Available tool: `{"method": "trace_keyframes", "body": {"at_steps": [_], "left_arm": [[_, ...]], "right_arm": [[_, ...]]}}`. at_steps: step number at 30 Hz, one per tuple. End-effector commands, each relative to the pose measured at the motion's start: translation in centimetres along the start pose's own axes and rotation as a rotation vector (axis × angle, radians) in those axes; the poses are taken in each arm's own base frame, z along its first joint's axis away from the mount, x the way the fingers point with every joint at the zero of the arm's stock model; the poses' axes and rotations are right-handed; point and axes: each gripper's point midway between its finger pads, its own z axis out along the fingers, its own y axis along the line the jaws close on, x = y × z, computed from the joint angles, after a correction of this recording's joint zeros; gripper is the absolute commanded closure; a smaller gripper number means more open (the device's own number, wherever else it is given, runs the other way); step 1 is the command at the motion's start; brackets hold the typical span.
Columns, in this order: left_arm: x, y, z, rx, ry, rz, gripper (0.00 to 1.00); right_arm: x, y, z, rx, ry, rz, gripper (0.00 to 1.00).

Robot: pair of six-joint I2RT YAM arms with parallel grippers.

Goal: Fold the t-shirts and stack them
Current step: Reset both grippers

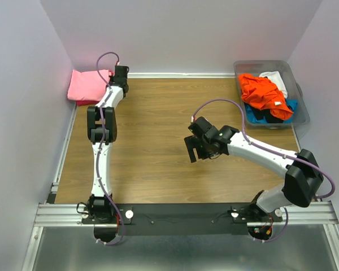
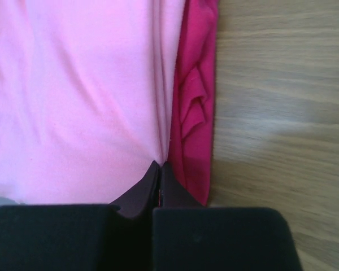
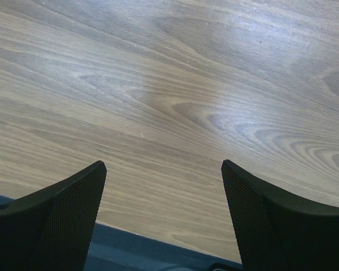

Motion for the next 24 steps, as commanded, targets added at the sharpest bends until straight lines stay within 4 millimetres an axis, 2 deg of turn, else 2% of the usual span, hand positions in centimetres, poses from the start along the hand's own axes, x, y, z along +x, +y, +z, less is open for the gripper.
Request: {"method": "trace_keyframes", "body": {"at_steps": [1,5,7,8,9,10,12,13,15,18,19,20,22,23,24], "left_arm": [[-1.0,-1.7,-1.9,0.041,-0.014,0.02,1.0],[-0.9,-2.0,-2.2,0.041,-0.016,0.016,1.0],[-0.5,-1.4,-2.1,-0.002,-0.003,0.013,0.98],[-0.5,-1.2,-2.2,-0.017,0.001,0.002,0.75],[-0.5,-0.8,-2.2,-0.028,0.003,-0.01,0.61],[-0.7,-0.2,-2.5,-0.033,-0.002,-0.028,0.42],[-2.2,1.0,-3.7,-0.035,-0.04,-0.097,0.33],[-2.2,1.3,-4.1,-0.028,-0.041,-0.116,0.32],[-3.4,1.6,-5.2,0.01,-0.076,-0.182,0.32],[-5.4,3.7,-7.9,0.044,-0.14,-0.345,0.32],[-5.9,4.3,-9.4,0.084,-0.161,-0.426,0.31],[-6.6,5.0,-9.9,0.113,-0.191,-0.481,0.31],[-6.2,5.8,-11.4,0.158,-0.207,-0.568,0.31],[-6.1,7.4,-11.1,0.158,-0.217,-0.668,0.31],[-5.8,7.5,-11.3,0.191,-0.218,-0.706,0.32]], "right_arm": [[-1.7,0.0,-0.1,0.017,-0.041,0.003,0.1],[-1.8,0.2,0.0,0.011,-0.038,-0.002,0.1],[-2.0,0.2,-0.1,0.01,-0.042,0.001,0.1],[-2.0,0.2,-0.1,0.011,-0.043,-0.001,0.1],[-2.1,0.3,-0.2,0.009,-0.045,0.003,0.1],[-2.1,0.3,-0.2,0.011,-0.046,0.003,0.1],[-2.3,0.3,-0.2,0.01,-0.052,0.004,0.1],[-2.4,0.3,-0.2,0.011,-0.054,0.001,0.1],[-2.5,0.3,-0.2,0.014,-0.058,-0.001,0.1],[-3.0,0.4,-0.3,0.013,-0.069,-0.004,0.1],[-3.2,0.5,-0.4,0.011,-0.076,-0.002,0.1],[-3.4,0.4,-0.4,0.013,-0.082,-0.003,0.1],[-3.7,0.5,-0.6,0.011,-0.096,-0.003,0.1],[-3.8,0.4,-0.6,0.016,-0.102,-0.005,0.1],[-4.1,0.3,-0.7,0.023,-0.111,-0.001,0.1]]}}
